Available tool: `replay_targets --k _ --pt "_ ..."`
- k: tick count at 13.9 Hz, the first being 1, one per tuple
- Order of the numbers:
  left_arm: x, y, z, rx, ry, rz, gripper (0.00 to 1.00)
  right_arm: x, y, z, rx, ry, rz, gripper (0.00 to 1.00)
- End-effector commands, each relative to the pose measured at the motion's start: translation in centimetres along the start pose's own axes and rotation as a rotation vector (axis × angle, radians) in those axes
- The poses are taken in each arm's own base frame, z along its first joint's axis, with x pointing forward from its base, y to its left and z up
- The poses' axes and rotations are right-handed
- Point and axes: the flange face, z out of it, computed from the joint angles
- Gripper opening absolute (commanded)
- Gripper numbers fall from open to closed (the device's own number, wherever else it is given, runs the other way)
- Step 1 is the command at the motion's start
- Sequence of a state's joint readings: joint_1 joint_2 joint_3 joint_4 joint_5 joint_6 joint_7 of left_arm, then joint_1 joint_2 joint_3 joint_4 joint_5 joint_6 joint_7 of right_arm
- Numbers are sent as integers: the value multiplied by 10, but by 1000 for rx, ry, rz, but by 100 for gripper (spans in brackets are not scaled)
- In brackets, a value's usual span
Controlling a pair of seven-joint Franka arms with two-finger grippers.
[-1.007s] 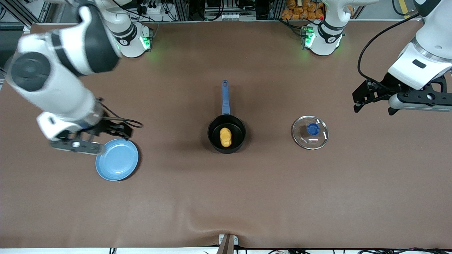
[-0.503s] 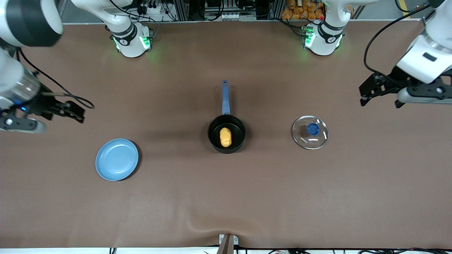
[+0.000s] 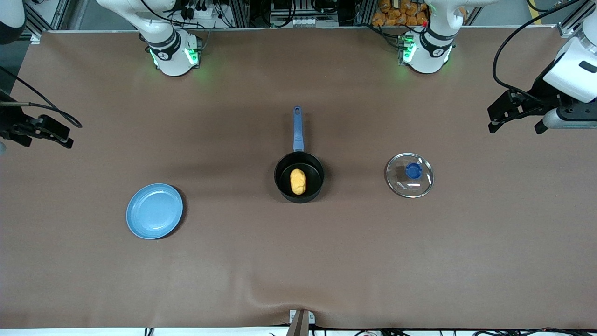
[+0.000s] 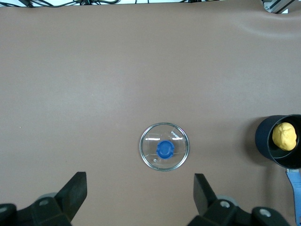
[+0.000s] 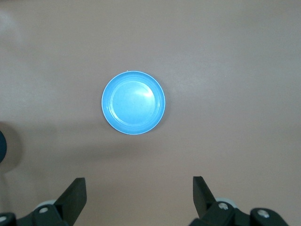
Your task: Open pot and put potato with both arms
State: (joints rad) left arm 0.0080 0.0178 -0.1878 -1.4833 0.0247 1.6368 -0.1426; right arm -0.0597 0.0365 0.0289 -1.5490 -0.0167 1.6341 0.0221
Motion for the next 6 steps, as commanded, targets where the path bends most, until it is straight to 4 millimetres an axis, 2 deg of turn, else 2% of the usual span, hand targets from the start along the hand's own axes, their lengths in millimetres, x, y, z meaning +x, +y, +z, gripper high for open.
replay_targets --k 1,4,6 --pt "-3 1 -3 13 -3 -12 100 -22 1 -10 14 23 -20 100" --pt "-3 1 -2 15 -5 -12 100 -42 1 -13 10 63 -21 100" --pt "-3 2 -1 16 -6 -10 100 -46 1 -11 10 69 -21 100"
